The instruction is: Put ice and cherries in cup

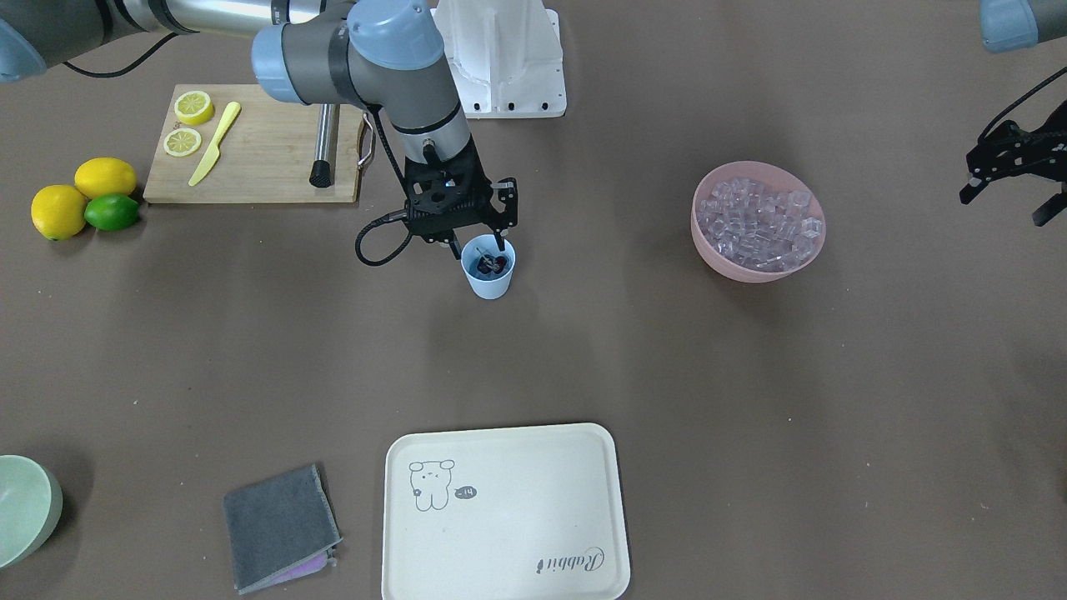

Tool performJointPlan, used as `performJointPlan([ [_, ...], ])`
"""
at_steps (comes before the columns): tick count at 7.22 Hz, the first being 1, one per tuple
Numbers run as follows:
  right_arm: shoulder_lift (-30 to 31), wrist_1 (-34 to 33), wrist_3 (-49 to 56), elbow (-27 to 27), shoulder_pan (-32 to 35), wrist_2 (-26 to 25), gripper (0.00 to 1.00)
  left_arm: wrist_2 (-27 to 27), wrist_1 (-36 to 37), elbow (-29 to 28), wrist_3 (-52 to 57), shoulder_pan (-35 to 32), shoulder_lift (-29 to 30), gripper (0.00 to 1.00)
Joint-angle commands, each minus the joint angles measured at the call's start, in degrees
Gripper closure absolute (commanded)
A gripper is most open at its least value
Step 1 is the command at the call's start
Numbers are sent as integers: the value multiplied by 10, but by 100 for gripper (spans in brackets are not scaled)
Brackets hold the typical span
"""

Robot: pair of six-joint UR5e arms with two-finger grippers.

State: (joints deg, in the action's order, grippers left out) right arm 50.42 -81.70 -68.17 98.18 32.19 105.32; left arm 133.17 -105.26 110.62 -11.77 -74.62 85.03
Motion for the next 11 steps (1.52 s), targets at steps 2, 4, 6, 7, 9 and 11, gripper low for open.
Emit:
performJointPlan([
  [2, 196, -11, 226, 91, 191, 175, 0, 2, 75, -50, 89, -99, 28, 3],
  [4, 293, -19, 459, 69, 372, 291, 0, -11, 190, -64, 132, -125, 45, 3],
  [6, 341, -103, 708, 33, 506, 296, 0, -26, 187, -65, 144, -140, 12, 3],
  [7, 335, -169, 826, 6, 557, 290, 0, -28, 189, -73, 186, -140, 14, 3],
  [9, 338, -180, 915, -47, 607, 255, 0, -49, 209, -61, 210, -164, 12, 3],
  [11, 355, -179, 934, -69, 619, 256, 0, -26, 234, -41, 165, -173, 10, 3],
])
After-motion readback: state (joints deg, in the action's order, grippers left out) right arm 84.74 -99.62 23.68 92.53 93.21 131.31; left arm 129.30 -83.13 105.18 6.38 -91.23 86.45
